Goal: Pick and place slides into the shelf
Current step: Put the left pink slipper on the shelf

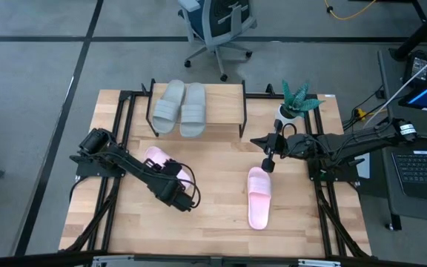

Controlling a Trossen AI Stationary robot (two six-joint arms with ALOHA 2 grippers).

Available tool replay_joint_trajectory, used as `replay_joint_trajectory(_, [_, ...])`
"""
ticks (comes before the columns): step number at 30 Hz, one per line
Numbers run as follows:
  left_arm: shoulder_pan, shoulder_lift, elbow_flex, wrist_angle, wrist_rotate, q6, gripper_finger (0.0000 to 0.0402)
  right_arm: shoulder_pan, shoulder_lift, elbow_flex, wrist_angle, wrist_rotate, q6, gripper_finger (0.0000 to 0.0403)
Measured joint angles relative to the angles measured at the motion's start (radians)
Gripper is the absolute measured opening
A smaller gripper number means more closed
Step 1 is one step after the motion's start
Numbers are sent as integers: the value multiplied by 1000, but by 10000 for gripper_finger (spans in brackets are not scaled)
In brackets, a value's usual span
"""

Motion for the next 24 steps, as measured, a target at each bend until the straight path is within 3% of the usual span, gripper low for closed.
replay_joint_trajectory(12, [1,3,0,0,0,-17,185,0,0,0,-10,0,0,4])
replay_joint_trajectory(24, [26,114,-1,-48,3,43,185,0,0,0,-21,0,18,4])
